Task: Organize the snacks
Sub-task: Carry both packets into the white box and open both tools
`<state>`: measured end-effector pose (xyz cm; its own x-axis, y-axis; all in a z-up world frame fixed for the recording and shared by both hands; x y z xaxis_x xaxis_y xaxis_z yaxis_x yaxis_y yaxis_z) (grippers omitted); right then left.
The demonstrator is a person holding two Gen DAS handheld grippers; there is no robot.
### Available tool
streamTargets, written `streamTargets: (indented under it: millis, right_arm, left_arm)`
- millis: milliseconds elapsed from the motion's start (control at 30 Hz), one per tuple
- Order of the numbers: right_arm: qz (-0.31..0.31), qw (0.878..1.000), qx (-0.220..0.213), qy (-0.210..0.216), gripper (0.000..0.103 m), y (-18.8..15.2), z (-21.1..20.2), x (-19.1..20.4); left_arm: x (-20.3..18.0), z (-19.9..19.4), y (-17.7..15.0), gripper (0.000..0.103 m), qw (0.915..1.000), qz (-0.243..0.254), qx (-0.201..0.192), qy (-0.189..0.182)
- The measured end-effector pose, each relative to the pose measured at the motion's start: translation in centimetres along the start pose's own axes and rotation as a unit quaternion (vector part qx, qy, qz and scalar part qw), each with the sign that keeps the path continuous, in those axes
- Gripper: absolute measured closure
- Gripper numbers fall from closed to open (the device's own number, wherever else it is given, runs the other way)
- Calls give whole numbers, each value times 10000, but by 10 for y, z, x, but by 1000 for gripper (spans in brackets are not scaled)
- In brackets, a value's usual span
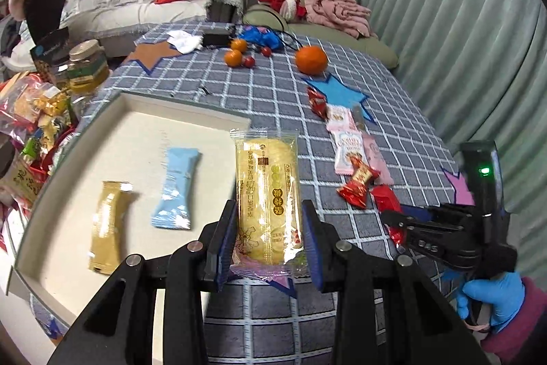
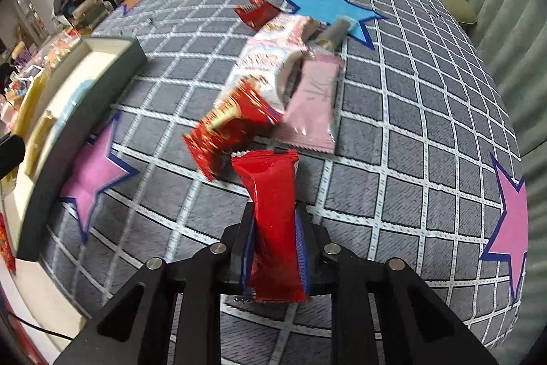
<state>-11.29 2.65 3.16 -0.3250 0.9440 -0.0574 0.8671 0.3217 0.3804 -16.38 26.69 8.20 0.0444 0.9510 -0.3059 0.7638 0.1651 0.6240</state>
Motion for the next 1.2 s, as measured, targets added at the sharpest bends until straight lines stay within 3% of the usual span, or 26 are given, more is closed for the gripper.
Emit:
streamTargets:
  millis: [133, 400, 667, 1033, 1133, 1200]
  right_arm:
    - [-30, 9989, -254, 389, 80, 15, -24, 16]
    - [-481, 9920, -531, 1040, 80, 60, -53, 90]
    - [-846, 9862, -396, 1367, 80, 94, -36, 160]
    - [-875, 9847, -268, 1480, 80, 128, -9, 200]
    - [-838, 9846, -159, 1525, 80, 133, 0, 201]
    - [-830, 9839, -56, 1581, 77, 134, 4, 200]
  left_arm:
    - [23, -12, 9, 63, 9995, -46, -189, 239]
    - [87, -26, 16, 63, 9958, -569, -341, 635]
    - [124, -21, 4, 63, 9920, -947, -213, 806]
    - [140, 1, 14, 62, 9910, -1043, -43, 833]
    - [141, 5, 18, 48, 9906, -1099, -7, 816]
    - [140, 6, 20, 25, 9900, -1130, -14, 839]
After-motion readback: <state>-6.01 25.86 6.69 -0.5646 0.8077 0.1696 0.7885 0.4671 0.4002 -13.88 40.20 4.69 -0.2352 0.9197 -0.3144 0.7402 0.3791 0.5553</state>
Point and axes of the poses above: each gripper's, at about its wrist camera, not at the fingertips, and z roughly the way its jaws point, x to its left, y to its top, the point moved 2 cm from there along z, roughly the way its jaws point, and after that the axes turned 7 degrees about -y, right-handed, at the moved point
